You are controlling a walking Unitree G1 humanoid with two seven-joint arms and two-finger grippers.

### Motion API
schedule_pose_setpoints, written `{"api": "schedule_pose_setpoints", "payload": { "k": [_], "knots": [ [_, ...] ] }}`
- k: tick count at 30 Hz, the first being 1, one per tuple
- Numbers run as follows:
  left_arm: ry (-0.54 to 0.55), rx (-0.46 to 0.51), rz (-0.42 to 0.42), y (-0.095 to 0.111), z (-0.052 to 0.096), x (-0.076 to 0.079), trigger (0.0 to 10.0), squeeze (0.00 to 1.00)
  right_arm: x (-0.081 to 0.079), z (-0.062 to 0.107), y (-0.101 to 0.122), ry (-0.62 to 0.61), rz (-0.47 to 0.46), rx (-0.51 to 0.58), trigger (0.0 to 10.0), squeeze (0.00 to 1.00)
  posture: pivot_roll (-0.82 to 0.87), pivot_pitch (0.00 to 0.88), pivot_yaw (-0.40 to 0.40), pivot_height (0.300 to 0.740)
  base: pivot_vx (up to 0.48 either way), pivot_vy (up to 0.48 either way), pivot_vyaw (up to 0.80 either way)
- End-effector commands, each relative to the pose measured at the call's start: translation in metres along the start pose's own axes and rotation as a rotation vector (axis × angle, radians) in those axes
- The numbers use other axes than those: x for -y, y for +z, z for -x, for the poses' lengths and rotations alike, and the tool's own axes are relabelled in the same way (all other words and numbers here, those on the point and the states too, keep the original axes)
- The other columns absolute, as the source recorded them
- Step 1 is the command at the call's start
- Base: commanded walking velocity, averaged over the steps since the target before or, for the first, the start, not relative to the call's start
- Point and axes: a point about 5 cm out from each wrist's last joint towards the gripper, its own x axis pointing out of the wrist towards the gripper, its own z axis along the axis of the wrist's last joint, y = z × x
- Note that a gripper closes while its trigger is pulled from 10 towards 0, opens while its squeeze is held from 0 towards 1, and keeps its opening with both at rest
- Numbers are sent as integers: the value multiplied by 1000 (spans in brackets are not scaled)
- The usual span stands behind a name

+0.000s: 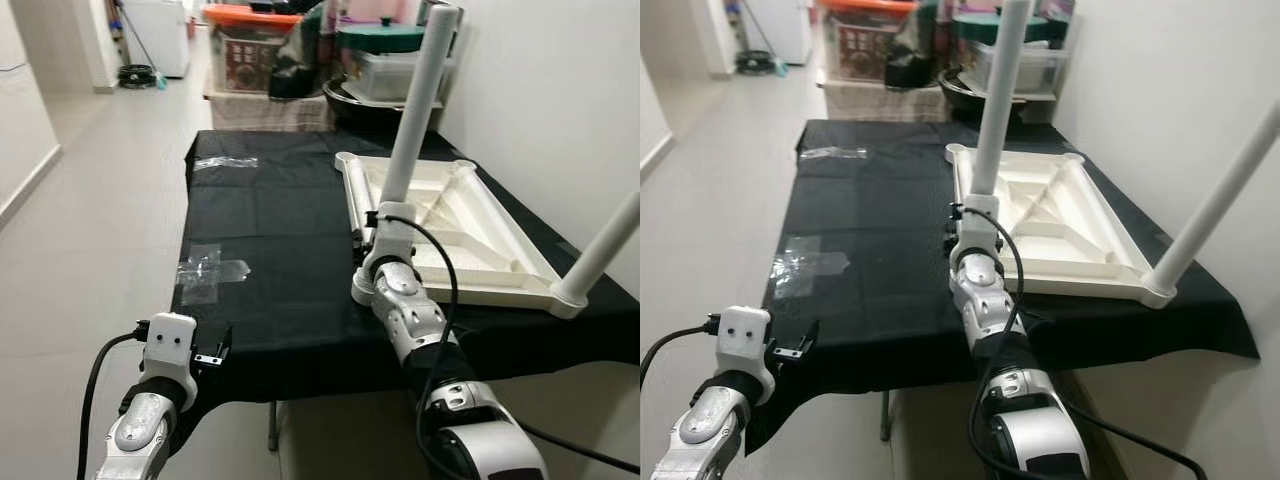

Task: Building children table

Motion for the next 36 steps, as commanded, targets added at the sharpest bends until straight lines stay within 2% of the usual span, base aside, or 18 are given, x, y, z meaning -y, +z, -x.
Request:
{"api": "schedule_pose_setpoints", "payload": {
  "k": [1, 2, 6, 10, 14, 15, 16, 18, 19, 20, 21, 24, 25, 27, 30, 34, 35, 36],
  "knots": [
    [-6, -5, 0, -1, 1, 1, 10000, 0, -26, 3, 22, 397, 23, 116, 10000, 0, 34, 0, -93, 740, 0, 0, 0],
    [-7, -6, 2, -1, 1, 1, 10000, 0, -30, 8, 22, 520, 40, 133, 10000, 0, 34, 0, -93, 740, 0, 0, 0],
    [-18, -7, 3, -2, -1, 3, 10000, 0, -23, 14, 10, 682, 126, 86, 10000, 0, 37, 0, -95, 740, 0, 0, 0],
    [-15, 3, 4, 1, -4, 3, 10000, 0, -11, 6, -17, 621, 154, -87, 10000, 0, 41, 0, -102, 740, 0, 0, 0],
    [-14, 4, 4, 2, -5, 3, 10000, 0, -11, 6, -24, 617, 173, -117, 10000, 0, 41, 0, -102, 740, 0, 0, 0],
    [-12, 4, 3, 2, -4, 3, 10000, 0, -13, 5, -27, 603, 163, -126, 0, 0, 55, 0, -111, 740, 0, 0, 0],
    [-12, 4, 3, 2, -4, 3, 10000, 0, -13, 5, -27, 603, 163, -126, 0, 0, 55, 0, -111, 740, 0, 0, 0],
    [-5, 1, 0, 1, -1, 2, 10000, 0, -9, -2, -26, 436, 152, -142, 0, 0, 58, 0, -112, 740, 0, 0, 0],
    [-2, 0, -1, 1, 0, 1, 10000, 0, 1, -6, -24, 264, 115, -143, 0, 0, 56, 0, -111, 740, 0, 0, 0],
    [-2, 0, -1, 1, 0, 1, 10000, 0, 1, -6, -24, 264, 115, -143, 0, 0, 56, 0, -111, 740, 0, 0, 0],
    [-1, -1, -1, 1, 0, 1, 10000, 0, 20, -8, -23, 29, 61, -144, 0, 0, 54, 0, -109, 740, 0, 0, 0],
    [-1, -1, 0, 1, 0, 1, 10000, 0, 32, -7, -23, -116, 21, -149, 0, 0, 54, 0, -109, 740, 0, 0, 0],
    [-4, 0, 1, 1, 0, 3, 10000, 0, 48, -1, -28, -300, -32, -147, 0, 0, 50, 0, -107, 740, 0, 0, 0],
    [-4, 0, 1, 1, 0, 3, 10000, 0, 48, -1, -28, -300, -32, -147, 0, 0, 50, 0, -107, 740, 0, 0, 0],
    [-13, 0, 0, 1, 0, 5, 10000, 0, 60, 15, -32, -573, -19, -73, 0, 0, 45, 0, -100, 740, 0, 0, 0],
    [-11, -2, -3, 1, 0, 3, 10000, 0, 38, 19, -25, -486, 14, -15, 0, 0, 43, 0, -99, 740, 0, 0, 0],
    [-11, -2, -2, 1, 0, 3, 10000, 0, 26, 17, -22, -403, 25, -17, 10000, 0, 38, 0, -96, 740, 0, 0, 0],
    [-13, -2, -2, 0, 0, 4, 10000, 0, 15, 17, -13, -320, 12, 46, 10000, 0, 39, 0, -97, 740, 0, 0, 0]
  ]
}}
